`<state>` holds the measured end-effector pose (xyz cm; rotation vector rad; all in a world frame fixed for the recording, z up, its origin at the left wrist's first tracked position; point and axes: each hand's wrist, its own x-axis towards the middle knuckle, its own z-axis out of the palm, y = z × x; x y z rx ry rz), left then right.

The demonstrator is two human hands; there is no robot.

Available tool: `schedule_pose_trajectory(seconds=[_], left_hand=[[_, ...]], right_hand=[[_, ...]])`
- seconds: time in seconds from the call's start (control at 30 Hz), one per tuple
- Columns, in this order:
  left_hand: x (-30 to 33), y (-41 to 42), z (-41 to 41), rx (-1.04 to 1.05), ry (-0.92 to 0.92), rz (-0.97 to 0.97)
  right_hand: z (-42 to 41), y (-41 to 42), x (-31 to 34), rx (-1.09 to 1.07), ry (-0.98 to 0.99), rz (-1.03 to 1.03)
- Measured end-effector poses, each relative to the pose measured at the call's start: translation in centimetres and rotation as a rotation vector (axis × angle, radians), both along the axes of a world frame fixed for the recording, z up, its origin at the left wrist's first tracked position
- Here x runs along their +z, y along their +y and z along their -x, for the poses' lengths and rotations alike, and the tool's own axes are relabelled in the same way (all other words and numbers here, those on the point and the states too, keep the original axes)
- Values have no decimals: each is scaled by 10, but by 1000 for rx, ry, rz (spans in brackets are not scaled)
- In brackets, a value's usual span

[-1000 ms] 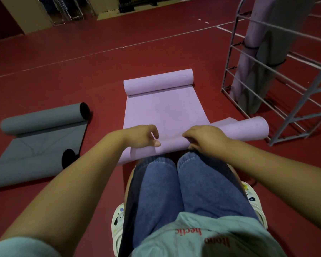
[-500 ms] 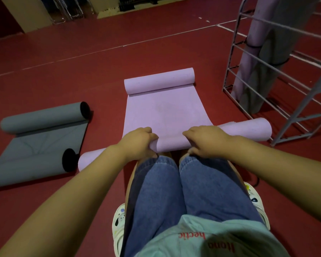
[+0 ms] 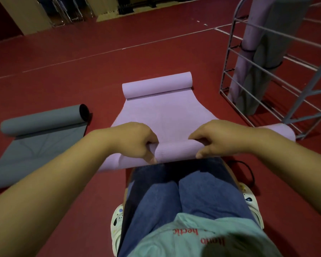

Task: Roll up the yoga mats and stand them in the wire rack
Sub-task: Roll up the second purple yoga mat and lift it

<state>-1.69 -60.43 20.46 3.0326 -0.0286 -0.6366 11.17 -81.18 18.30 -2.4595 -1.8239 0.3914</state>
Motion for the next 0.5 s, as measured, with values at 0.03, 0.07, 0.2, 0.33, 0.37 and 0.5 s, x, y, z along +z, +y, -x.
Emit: schedule_pose_trajectory(seconds=[0.03,0.07,0.2,0.33,0.37,0.5], left_hand=[[6,-10,10,5,24,25],[9,-19,19,11,45,53],[-22,-45,40,12,93,87],[-52,-42,48,145,18,207],[-54,-39,49,185,-13,259],[-63,-31,53,259,-71,350]], right_hand=[[6,-10,6,5,63,12],[12,-18,9,7,122,27],[29,-31,-14,-2,227,124],[22,-25,-32,-50,339,197],[19,-23,-32,-58,364,216],[6,-10,-35,-85,417,270]])
